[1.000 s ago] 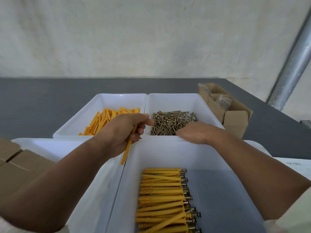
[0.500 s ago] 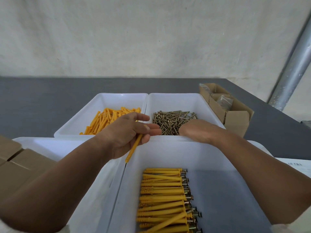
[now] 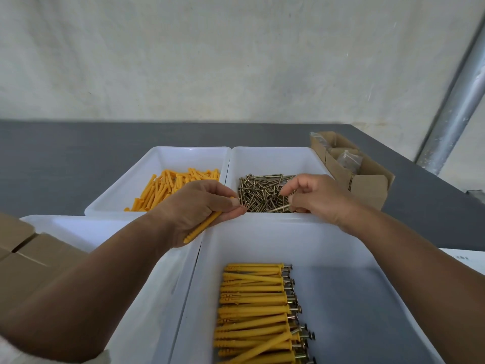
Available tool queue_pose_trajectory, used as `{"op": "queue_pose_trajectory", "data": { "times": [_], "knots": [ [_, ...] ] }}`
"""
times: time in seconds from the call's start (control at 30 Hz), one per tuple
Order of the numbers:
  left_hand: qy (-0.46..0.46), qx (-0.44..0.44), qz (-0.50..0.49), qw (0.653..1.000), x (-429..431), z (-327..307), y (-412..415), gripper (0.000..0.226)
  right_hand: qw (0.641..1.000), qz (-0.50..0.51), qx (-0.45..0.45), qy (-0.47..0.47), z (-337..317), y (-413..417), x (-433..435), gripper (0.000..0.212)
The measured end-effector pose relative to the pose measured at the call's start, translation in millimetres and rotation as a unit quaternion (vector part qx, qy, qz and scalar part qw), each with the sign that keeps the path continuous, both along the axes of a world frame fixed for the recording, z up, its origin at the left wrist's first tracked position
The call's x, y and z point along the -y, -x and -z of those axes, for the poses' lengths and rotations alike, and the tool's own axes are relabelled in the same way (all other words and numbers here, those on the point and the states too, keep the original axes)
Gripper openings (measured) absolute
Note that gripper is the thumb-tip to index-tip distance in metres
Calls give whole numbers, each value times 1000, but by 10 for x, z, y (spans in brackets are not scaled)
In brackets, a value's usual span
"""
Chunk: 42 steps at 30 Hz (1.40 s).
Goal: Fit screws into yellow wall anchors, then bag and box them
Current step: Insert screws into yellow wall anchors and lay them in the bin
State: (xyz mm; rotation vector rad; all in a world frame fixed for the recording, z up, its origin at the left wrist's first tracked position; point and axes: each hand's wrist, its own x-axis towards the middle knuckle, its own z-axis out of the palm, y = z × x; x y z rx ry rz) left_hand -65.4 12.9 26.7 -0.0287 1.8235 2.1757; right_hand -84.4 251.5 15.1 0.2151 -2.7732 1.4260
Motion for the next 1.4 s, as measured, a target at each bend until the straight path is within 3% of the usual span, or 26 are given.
{"op": "queue_pose_trajectory", "data": {
  "times": [0.2, 0.3, 0.8, 1.0, 1.23, 1.4],
  "knots": [
    [55, -29, 40, 997, 1, -3, -13, 15, 983, 11, -1, 182, -136, -17, -5, 18],
    [48, -30, 48, 997, 9, -4, -8, 16, 975, 5, -16, 219, -195, -54, 28, 19],
    [54, -27, 63, 996, 14, -15, -29, 34, 982, 34, -39, 181, -190, -57, 89, 21],
    [62, -28, 70, 995, 16, -4, -25, 18, 984, 42, -47, 166, -186, -60, 95, 20],
    [82, -37, 80, 993, -9, -19, -35, 26, 986, 22, -67, 148, -218, -88, 158, 19],
    [102, -47, 94, 989, -14, -10, -42, 15, 987, 5, -76, 139, -242, -118, 215, 16]
  ]
}}
